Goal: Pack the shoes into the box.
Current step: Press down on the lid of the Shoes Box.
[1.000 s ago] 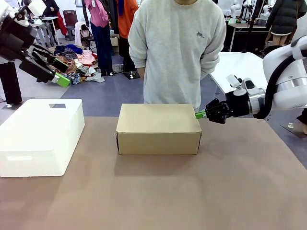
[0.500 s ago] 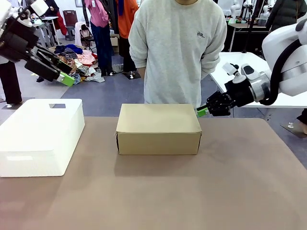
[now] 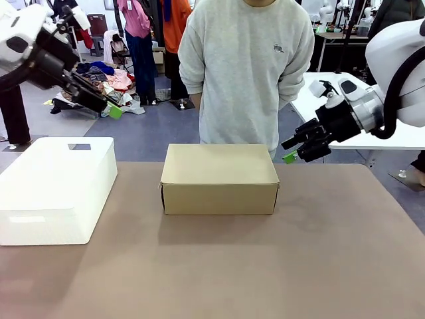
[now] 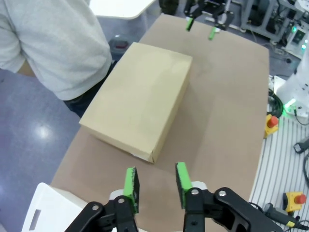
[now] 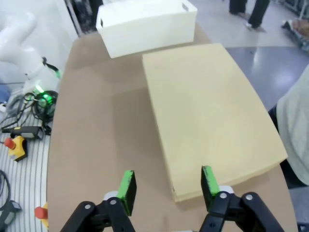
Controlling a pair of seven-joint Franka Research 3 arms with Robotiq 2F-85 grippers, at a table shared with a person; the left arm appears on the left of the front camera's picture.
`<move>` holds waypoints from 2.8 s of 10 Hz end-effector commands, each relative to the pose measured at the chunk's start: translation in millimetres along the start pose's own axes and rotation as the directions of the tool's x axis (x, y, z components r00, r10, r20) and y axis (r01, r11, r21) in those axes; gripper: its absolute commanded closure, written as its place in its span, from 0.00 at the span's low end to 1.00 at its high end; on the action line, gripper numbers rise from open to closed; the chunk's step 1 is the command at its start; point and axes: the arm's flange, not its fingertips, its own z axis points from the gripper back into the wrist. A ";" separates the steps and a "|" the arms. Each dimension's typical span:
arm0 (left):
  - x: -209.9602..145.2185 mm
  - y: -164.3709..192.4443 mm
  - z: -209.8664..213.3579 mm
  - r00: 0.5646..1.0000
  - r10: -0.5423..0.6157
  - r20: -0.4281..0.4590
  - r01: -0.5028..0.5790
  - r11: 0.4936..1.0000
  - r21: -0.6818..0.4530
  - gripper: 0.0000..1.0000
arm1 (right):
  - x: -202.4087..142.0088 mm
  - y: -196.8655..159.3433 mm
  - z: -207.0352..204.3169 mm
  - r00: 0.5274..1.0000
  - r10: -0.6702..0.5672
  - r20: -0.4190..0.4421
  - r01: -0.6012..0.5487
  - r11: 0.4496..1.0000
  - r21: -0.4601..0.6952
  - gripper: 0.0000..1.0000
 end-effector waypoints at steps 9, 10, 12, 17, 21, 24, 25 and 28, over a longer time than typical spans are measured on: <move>15.4 18.9 -50.5 0.997 0.076 -0.013 -0.075 0.995 0.063 1.00 | 28.4 49.4 13.6 0.980 0.003 -0.199 -0.027 0.993 -0.116 0.00; 15.4 18.9 -50.5 0.997 0.076 -0.013 -0.075 0.995 0.063 1.00 | 28.4 49.4 13.6 0.980 0.003 -0.199 -0.027 0.993 -0.116 0.00; 15.4 18.9 -50.5 0.997 0.076 -0.013 -0.075 0.995 0.063 1.00 | 28.4 49.4 13.6 0.980 0.003 -0.199 -0.027 0.993 -0.116 0.00; 54.4 36.6 -93.2 0.944 0.328 0.030 -0.329 0.939 0.097 1.00 | 55.2 74.3 17.6 0.956 -0.148 -0.252 0.072 0.955 -0.286 0.00; 79.2 53.4 -131.6 0.904 0.427 -0.020 -0.422 0.900 0.111 1.00 | 68.2 100.2 27.1 0.927 -0.213 -0.310 0.090 0.926 -0.367 0.00; 87.7 66.4 -167.3 0.880 0.474 -0.035 -0.467 0.877 0.115 1.00 | 75.8 121.6 34.5 0.938 -0.188 -0.290 0.043 0.896 -0.442 0.00; 88.0 69.1 -177.7 0.872 0.487 -0.041 -0.481 0.870 0.111 1.00 | 76.0 126.5 36.7 0.950 -0.166 -0.263 0.025 0.883 -0.468 0.00; 91.6 75.5 -207.8 0.862 0.504 -0.054 -0.496 0.861 0.110 1.00 | 73.9 139.1 39.9 0.963 -0.152 -0.224 0.016 0.859 -0.511 0.00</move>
